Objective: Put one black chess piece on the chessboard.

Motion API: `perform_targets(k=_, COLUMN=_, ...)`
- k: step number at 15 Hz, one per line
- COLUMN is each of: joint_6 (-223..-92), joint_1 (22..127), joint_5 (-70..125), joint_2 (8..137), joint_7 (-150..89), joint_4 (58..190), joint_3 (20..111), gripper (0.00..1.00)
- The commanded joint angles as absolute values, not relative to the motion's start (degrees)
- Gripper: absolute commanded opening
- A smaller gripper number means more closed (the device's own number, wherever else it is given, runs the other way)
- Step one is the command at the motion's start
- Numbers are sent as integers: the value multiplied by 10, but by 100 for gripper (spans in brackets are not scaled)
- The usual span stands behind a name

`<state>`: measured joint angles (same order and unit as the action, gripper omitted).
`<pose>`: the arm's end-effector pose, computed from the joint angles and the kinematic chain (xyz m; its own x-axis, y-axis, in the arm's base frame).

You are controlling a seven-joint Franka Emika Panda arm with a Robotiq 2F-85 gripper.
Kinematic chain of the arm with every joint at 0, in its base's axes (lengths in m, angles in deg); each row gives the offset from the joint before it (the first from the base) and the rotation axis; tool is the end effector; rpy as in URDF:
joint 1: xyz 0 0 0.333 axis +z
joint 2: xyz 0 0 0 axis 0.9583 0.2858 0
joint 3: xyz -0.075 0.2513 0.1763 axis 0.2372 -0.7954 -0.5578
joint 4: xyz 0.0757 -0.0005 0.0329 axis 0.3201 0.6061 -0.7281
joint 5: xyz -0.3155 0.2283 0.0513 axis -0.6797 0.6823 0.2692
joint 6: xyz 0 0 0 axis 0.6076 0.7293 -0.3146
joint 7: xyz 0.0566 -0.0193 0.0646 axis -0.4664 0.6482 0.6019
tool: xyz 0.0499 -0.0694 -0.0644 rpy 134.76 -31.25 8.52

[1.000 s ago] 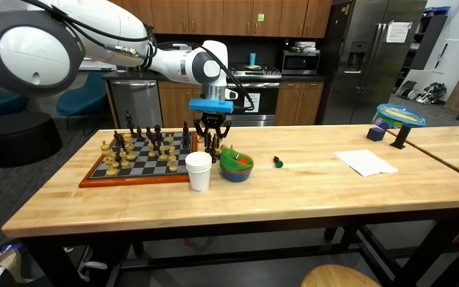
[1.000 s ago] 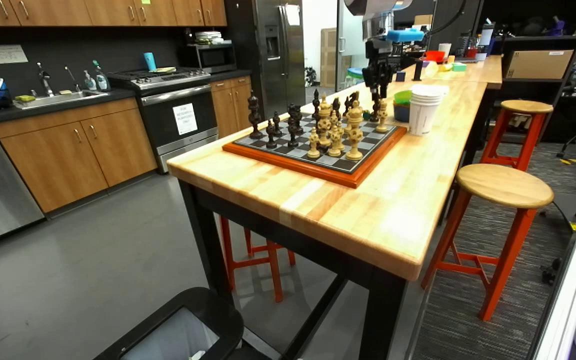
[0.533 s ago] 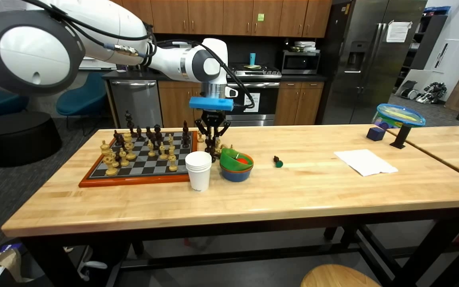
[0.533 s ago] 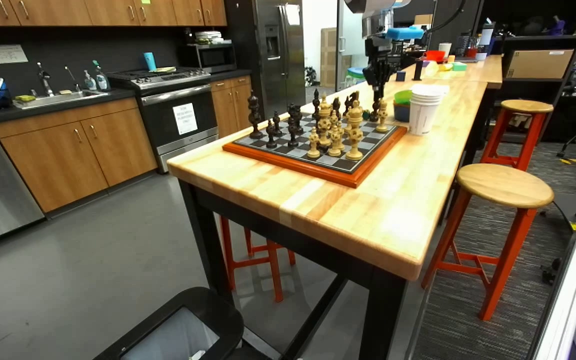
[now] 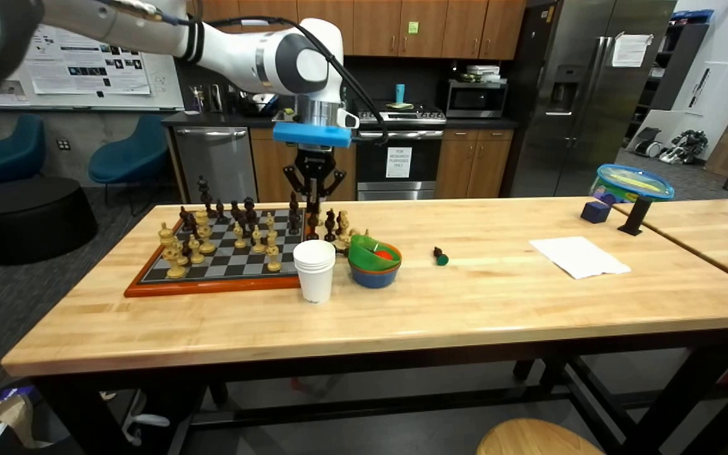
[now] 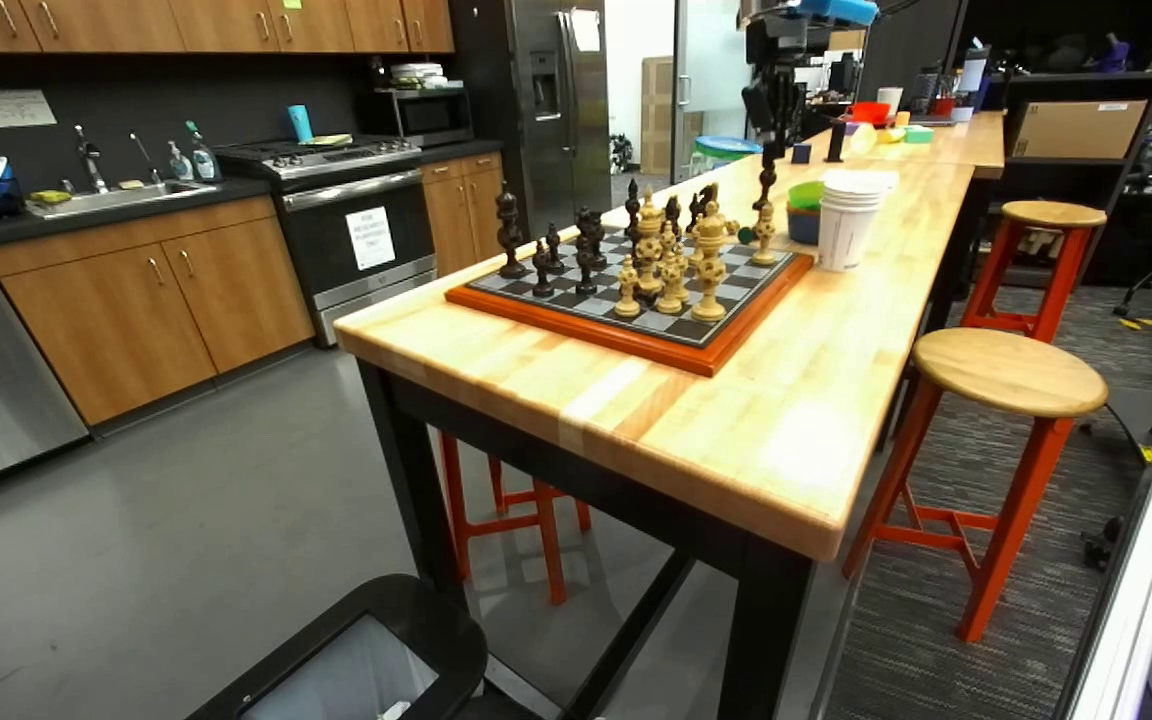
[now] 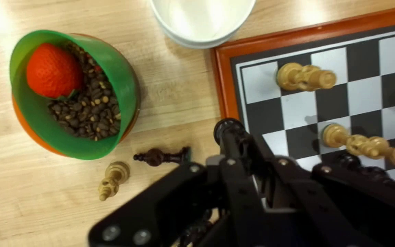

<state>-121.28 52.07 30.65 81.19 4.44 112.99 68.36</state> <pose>0.5975 -0.3068 0.4357 0.9885 0.0489 -0.1434 0.0440 -0.9984 -0.0366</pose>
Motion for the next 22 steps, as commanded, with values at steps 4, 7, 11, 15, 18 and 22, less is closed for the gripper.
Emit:
perform_targets(k=4, joint_6=-1193, joint_1=549, joint_5=319, joint_2=697, joint_7=94, joint_4=1254, joint_3=673, gripper=4)
perform_targets(k=7, joint_6=-1193, joint_1=568, joint_5=326, joint_2=674, joint_7=114, joint_4=1291, joint_3=671, gripper=4)
perform_targets(k=11, joint_6=-1194, joint_1=587, joint_5=334, joint_2=655, joint_7=132, joint_4=1323, joint_3=672, gripper=4)
perform_targets(k=15, joint_6=-1197, joint_1=601, joint_5=338, joint_2=649, joint_7=140, joint_4=1343, joint_3=672, gripper=4)
perform_targets(k=18, joint_6=-1195, joint_1=606, joint_5=342, joint_2=650, joint_7=143, joint_4=1349, joint_3=671, gripper=4)
perform_targets(k=22, joint_6=-1207, joint_1=612, joint_5=342, joint_2=651, joint_7=150, joint_4=1357, joint_3=670, gripper=4)
